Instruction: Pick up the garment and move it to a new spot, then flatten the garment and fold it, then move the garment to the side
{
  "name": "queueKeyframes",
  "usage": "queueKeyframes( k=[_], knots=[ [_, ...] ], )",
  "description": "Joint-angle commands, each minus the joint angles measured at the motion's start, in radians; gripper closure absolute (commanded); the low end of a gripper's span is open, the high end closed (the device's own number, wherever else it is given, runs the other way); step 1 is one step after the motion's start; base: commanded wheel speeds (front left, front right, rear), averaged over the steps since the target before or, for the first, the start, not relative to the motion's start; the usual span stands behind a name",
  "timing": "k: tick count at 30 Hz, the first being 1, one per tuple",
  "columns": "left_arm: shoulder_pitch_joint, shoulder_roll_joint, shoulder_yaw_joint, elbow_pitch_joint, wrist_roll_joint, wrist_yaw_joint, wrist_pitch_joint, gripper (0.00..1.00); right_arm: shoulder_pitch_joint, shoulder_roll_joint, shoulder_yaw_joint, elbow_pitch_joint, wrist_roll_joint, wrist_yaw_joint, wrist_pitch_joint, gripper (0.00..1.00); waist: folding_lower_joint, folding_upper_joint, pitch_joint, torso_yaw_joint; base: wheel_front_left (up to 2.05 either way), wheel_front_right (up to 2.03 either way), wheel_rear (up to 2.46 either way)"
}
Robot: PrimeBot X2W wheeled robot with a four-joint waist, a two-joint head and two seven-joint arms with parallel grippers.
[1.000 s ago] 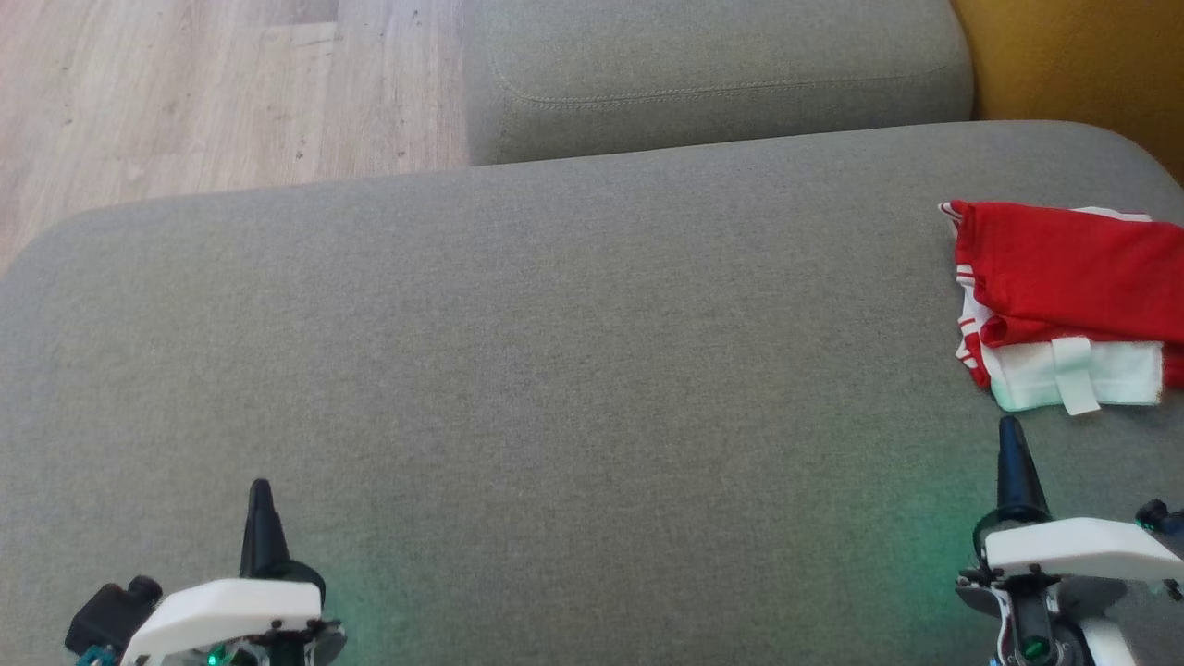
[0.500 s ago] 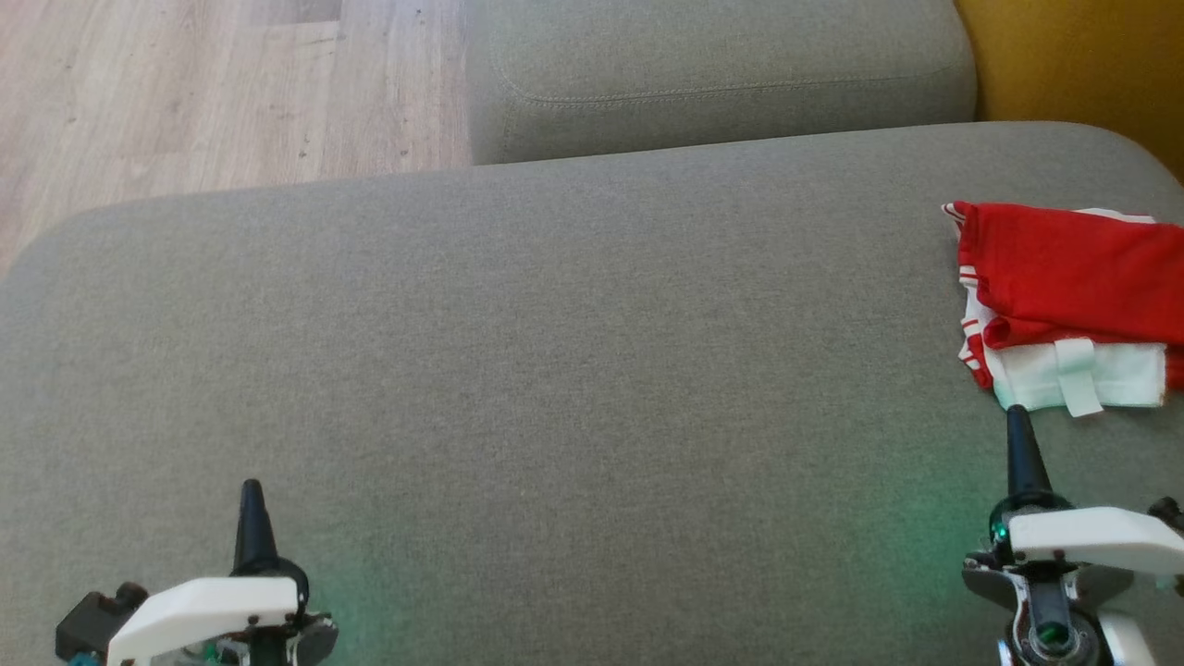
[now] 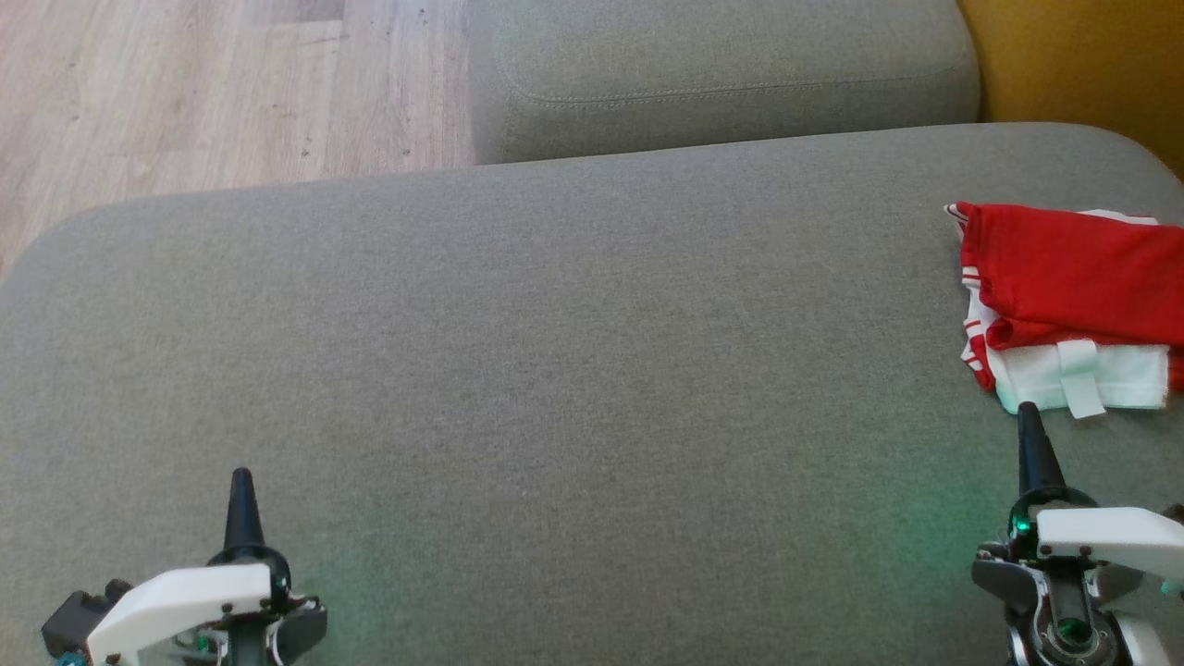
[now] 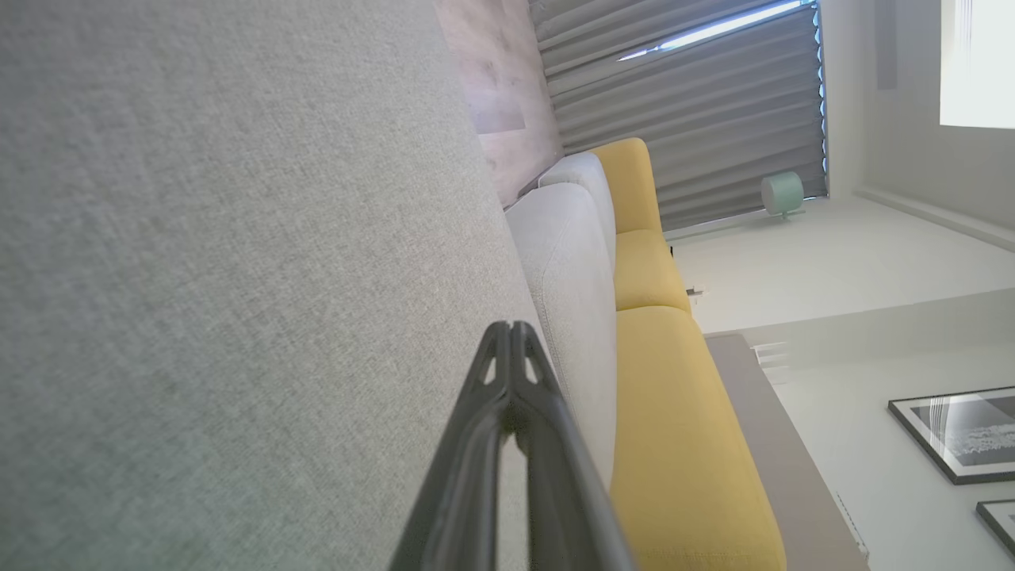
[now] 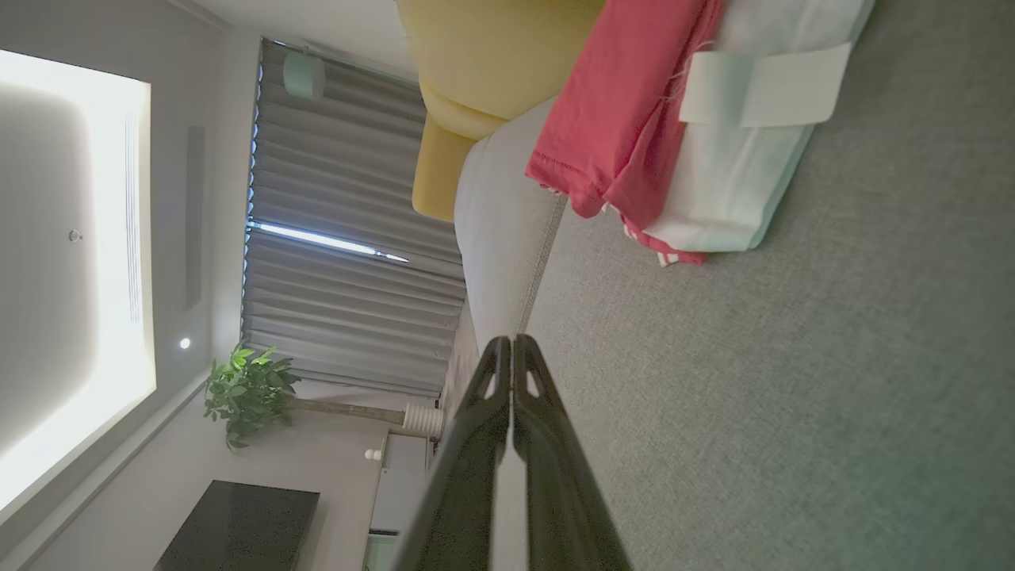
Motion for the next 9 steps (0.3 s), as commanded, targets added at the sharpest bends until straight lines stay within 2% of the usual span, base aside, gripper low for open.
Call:
queueKeyframes(
  k=[1, 9],
  knots=[
    [-0.05, 0.004, 0.033, -0.037, -0.022, -0.009, 0.008, 1.0, -0.05, -0.005, 0.013, -0.042, 0.03, -0.001, 0.009, 1.0, 0.0, 0.0, 0.0, 0.0, 0.0, 0.0, 0.0],
    [-0.057, 0.004, 0.05, -0.044, -0.105, -0.015, 0.034, 1.0, -0.053, -0.005, 0.004, -0.053, 0.128, -0.001, 0.035, 1.0, 0.0, 0.0, 0.0, 0.003, 0.0, 0.0, 0.0]
  ],
)
